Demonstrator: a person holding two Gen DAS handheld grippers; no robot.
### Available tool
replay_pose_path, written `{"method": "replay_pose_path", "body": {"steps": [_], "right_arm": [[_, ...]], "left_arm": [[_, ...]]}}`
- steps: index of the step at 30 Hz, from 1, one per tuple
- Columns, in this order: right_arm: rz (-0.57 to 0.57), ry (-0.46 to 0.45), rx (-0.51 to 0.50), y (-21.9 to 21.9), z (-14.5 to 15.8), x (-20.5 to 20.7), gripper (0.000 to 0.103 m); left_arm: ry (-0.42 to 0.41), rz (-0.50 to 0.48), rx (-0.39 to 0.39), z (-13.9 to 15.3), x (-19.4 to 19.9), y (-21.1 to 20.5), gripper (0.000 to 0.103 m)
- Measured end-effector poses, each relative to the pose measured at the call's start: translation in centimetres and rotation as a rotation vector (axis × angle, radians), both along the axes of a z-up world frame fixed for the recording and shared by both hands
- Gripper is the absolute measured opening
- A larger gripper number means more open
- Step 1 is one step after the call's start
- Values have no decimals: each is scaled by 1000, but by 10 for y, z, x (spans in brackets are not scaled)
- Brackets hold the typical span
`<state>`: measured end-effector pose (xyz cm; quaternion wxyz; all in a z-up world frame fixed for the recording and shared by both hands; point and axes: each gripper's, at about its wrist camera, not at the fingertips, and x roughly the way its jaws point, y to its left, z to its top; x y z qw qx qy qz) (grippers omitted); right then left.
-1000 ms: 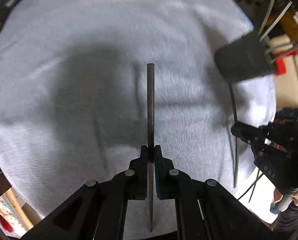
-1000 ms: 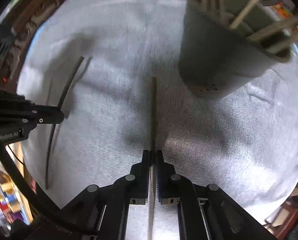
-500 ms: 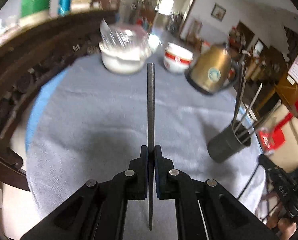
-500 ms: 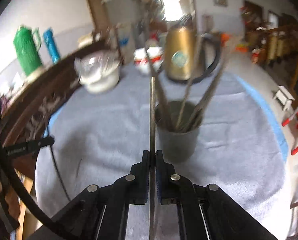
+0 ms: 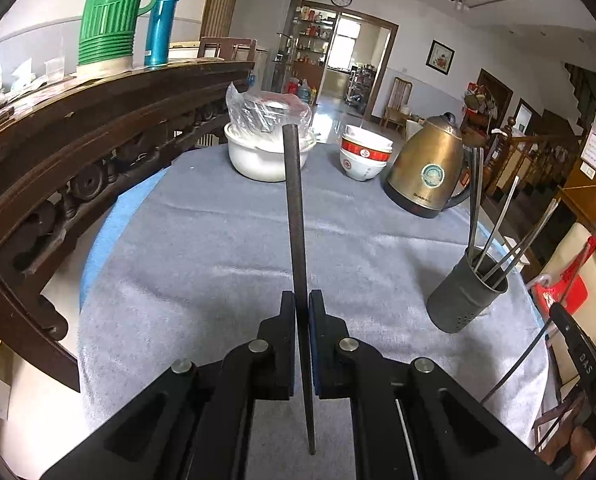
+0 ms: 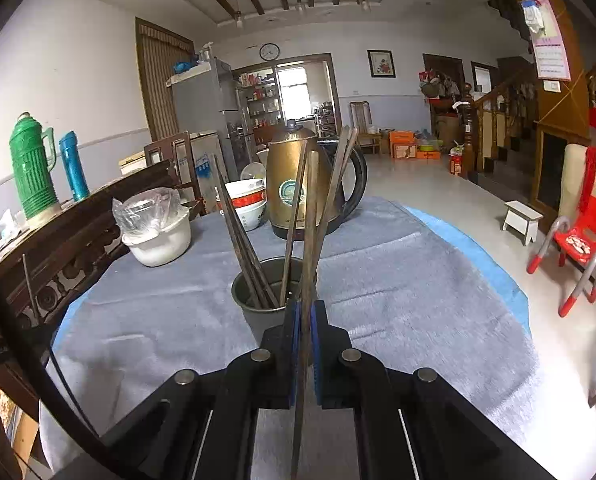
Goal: Organize utensils
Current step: 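Lift both held chopsticks upright and carry them above the grey cup, then lower both chopsticks into the grey cup and open both tools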
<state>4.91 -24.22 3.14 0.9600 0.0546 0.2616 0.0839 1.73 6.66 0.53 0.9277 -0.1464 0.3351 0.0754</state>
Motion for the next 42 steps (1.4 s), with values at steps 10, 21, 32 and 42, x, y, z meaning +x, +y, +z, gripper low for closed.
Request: {"method": "replay_pose_path", "body": {"steps": [10,21,32,42], "right_arm": [[-8,-2,16,-19,5,-30,7],[-31,32,142,-39,8,-24,6],[-44,39,354,-71,27,-14,6],[-40,25,455,-82,39,-8,6]], "left_arm": [[-18,35,-22,2,-26,13,8],[-51,51,-91,15,-31,21,6],[-97,72,-226,28,-26,29,6],[-96,85,-184,34,-8,14,6]]}}
